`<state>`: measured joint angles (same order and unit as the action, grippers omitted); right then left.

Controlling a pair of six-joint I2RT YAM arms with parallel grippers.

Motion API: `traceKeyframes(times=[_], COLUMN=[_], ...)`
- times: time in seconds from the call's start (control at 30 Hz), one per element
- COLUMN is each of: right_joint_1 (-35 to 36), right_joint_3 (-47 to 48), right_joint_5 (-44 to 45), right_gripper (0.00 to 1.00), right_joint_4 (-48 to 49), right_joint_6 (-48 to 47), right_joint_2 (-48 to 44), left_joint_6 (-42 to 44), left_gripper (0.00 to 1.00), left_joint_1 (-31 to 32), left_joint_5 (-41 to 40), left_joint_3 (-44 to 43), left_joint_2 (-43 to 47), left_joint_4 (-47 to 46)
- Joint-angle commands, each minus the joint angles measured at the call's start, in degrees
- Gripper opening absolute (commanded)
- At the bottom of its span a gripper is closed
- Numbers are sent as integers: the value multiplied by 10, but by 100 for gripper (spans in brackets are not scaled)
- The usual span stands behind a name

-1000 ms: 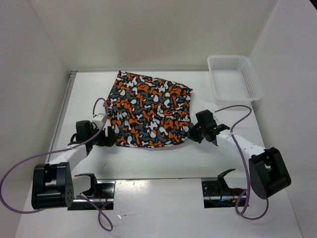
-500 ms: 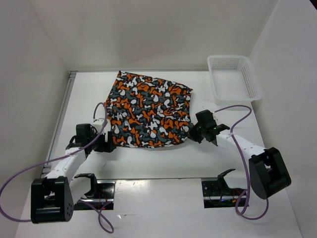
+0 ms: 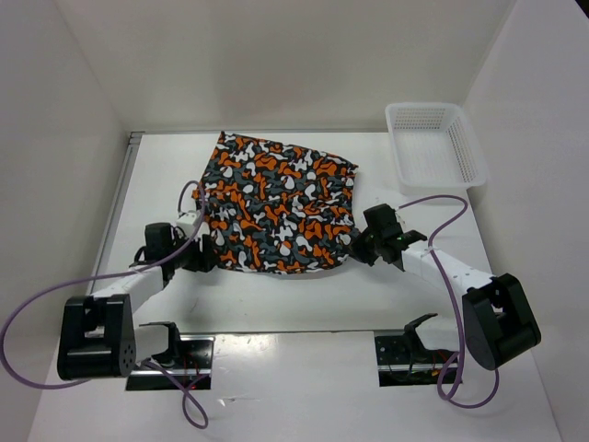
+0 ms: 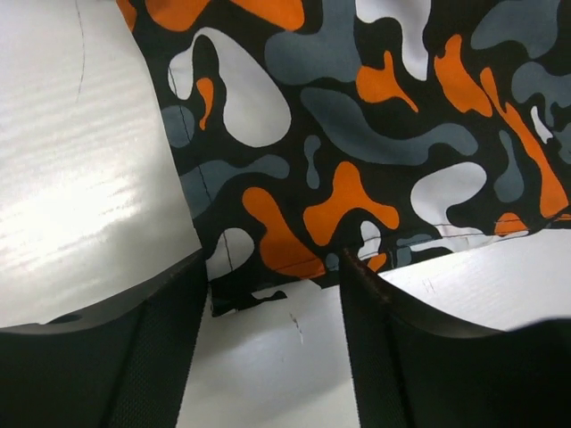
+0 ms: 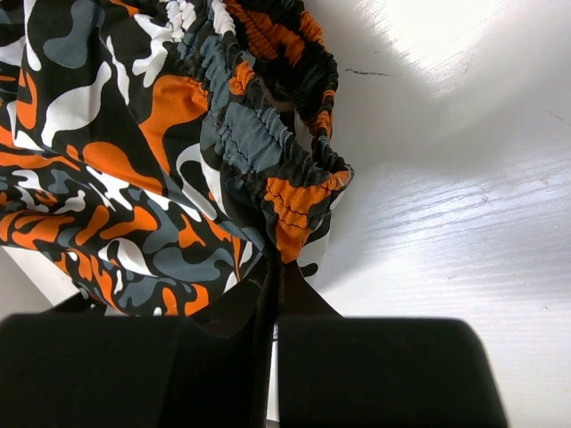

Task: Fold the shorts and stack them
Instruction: Flatten the shorts out, then fold the shorts

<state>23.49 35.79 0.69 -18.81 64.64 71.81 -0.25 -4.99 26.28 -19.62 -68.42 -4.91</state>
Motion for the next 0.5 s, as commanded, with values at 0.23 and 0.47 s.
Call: traceKeyframes(times=[0.23,0.47], right_joint_1=[6,6], right_joint_3=[18,24], right_joint_5=[12,12], right_gripper=[0,0], right_joint_4=[8,8], right_joint_6=[-6,-6], right_joint_2=[3,-3], left_joint_6=[3,3], left_gripper=[40,0], left_joint_1=[7,7], left_joint_5=[3,-46], left_joint_3=[33,-48], left_joint_2=[-36,-29], left_joint_4=[83,182])
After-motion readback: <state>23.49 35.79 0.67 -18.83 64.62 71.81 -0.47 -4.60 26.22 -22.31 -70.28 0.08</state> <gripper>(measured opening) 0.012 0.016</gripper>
